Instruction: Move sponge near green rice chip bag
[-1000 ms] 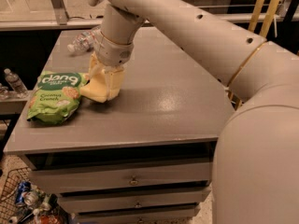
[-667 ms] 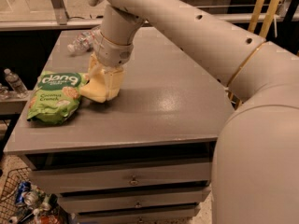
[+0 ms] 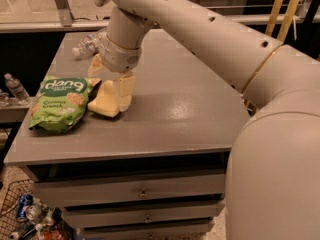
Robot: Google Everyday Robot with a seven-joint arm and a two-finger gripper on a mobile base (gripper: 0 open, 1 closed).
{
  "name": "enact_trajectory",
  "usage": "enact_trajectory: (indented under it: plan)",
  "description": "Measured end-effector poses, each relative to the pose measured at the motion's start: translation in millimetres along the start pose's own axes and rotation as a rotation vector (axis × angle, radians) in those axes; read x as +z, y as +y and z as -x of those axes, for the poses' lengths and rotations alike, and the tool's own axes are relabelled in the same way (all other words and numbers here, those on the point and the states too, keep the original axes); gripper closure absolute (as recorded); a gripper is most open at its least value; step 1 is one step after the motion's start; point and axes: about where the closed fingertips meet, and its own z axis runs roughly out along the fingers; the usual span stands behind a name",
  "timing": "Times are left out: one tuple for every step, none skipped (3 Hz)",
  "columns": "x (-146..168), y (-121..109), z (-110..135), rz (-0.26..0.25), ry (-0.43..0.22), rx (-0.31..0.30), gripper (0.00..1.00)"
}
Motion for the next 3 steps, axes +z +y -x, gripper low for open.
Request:
enact_trajectory:
  plan:
    - [-1, -1, -1, 0.004, 0.008, -0.001, 0.00]
    - [-12, 5, -17, 0.036, 0.077, 0.036, 0.00]
    - [-44, 32, -61, 0.058, 0.217, 0.178, 0.00]
